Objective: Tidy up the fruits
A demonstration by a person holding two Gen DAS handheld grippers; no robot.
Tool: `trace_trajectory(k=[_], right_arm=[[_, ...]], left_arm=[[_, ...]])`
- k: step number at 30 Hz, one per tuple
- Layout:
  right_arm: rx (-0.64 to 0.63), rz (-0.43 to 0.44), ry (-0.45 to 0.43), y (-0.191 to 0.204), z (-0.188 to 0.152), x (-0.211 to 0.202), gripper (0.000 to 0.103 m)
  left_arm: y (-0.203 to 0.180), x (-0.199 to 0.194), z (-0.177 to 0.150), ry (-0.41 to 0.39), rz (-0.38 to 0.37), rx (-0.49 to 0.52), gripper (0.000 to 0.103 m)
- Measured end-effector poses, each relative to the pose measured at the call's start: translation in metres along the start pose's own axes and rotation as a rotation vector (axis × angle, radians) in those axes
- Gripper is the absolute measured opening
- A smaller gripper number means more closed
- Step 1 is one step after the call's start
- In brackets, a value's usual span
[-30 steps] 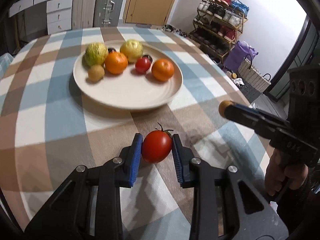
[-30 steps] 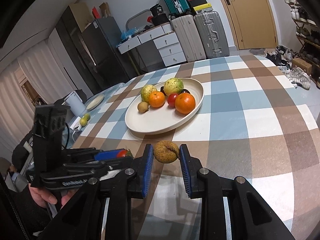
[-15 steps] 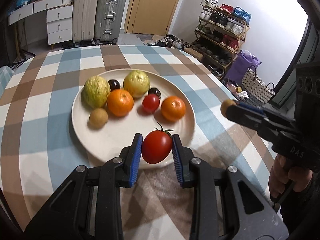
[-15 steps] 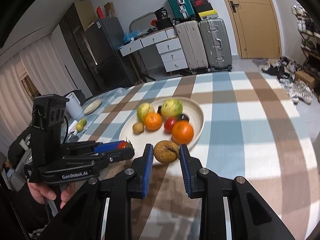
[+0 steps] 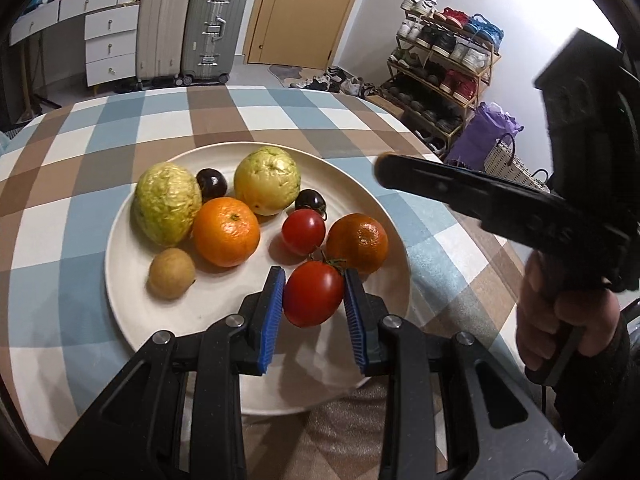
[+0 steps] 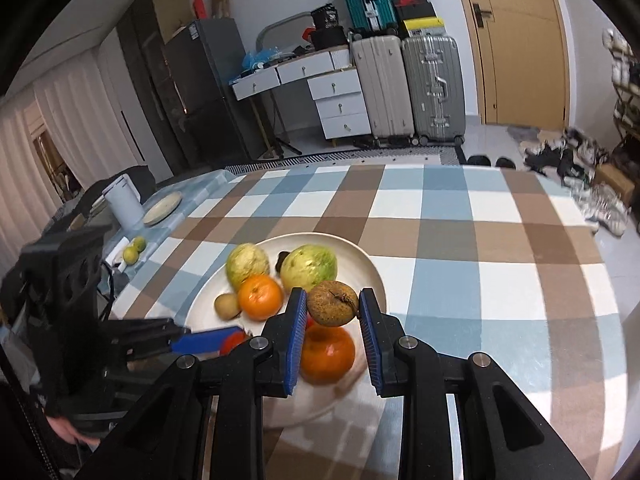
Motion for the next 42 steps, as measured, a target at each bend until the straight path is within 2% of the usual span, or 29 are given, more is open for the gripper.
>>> trace_trajectory(k=[11, 19, 22, 25, 27, 32, 34, 36, 37, 39, 41, 42], right_arm=[[0.032, 0.009, 0.030, -0.013, -0.004, 0.025, 0.027], [0.046, -0.005, 0.046, -0.017, -0.010, 0.033, 0.028], [0.049, -0.007, 0.035, -0.018, -0.008, 0.031, 0.036], [0.048, -0.009, 0.001, -0.017, -0.004, 0.021, 0.040], [0.044, -0.010, -0.020, -0.015, 0.000, 0.014, 0.047], [0.041, -0.013, -0.068, -0.009, 0.005, -0.011, 0.052], [0.038, -0.015, -0.090, -0.005, 0.007, -0.021, 0.058], [0.036, -0.013, -0.124, 0.000, 0.009, -0.035, 0.073], [0.035, -0.015, -0.147, 0.003, 0.010, -0.042, 0.076], [0.034, -0.020, -0.193, 0.008, 0.013, -0.057, 0.087], [0.034, -0.020, -0.245, 0.014, 0.016, -0.074, 0.088], [0.033, -0.018, -0.260, 0.017, 0.017, -0.079, 0.089]], left_arm=[[0.003, 0.009, 0.004, -0.002, -0.015, 0.002, 0.027], [0.004, 0.008, 0.008, -0.020, 0.009, 0.009, 0.027], [0.005, 0.005, 0.010, -0.024, 0.021, 0.007, 0.032], [0.007, 0.000, 0.012, -0.037, 0.024, -0.002, 0.045], [0.006, -0.006, 0.012, -0.046, 0.027, -0.002, 0.053], [0.001, -0.022, 0.012, -0.062, 0.053, 0.004, 0.055], [-0.002, -0.030, 0.014, -0.073, 0.061, 0.009, 0.056], [-0.006, -0.042, 0.015, -0.086, 0.066, 0.015, 0.057], [-0.008, -0.046, 0.016, -0.093, 0.072, 0.018, 0.058], [-0.011, -0.058, 0.019, -0.115, 0.093, 0.021, 0.072], [-0.013, -0.074, 0.022, -0.148, 0.115, 0.013, 0.083], [-0.014, -0.081, 0.024, -0.165, 0.122, 0.010, 0.083]])
Point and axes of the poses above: each gripper's, at about its wrist camera, not at the fingertips, and x roughly the way its jaws point, y to its left, z to its top, the point moved 6 cm from there along x, roughly the way its jaws point, and after that the axes turned 8 degrees about -y, right-handed, at the moved point
